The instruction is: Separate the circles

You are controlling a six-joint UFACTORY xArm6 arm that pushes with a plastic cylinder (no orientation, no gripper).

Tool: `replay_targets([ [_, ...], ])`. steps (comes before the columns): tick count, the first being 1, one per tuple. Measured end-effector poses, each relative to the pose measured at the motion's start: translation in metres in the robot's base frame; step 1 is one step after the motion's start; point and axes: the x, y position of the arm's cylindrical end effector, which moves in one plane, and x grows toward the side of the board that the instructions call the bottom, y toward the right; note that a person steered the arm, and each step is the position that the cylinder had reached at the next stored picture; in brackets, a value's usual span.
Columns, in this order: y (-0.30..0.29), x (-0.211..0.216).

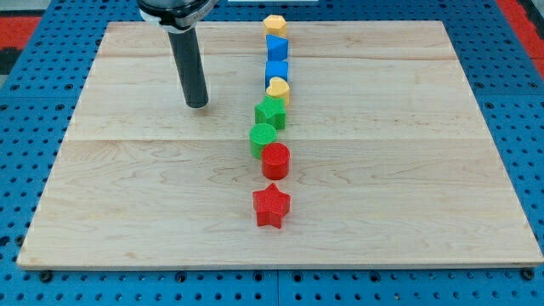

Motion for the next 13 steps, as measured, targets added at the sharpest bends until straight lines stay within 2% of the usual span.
replay_targets([
  [2,-0.004,-0.003],
  [3,-0.013,0.054],
  [4,-0.046,0.085],
  [5,-0.06,0.09],
  [6,-0.065,0.125],
  [7,-0.064,0.215],
  [8,-0.011,0.244],
  [10,0.197,0.24],
  [11,0.179,0.185],
  [13,0.151,0.132],
])
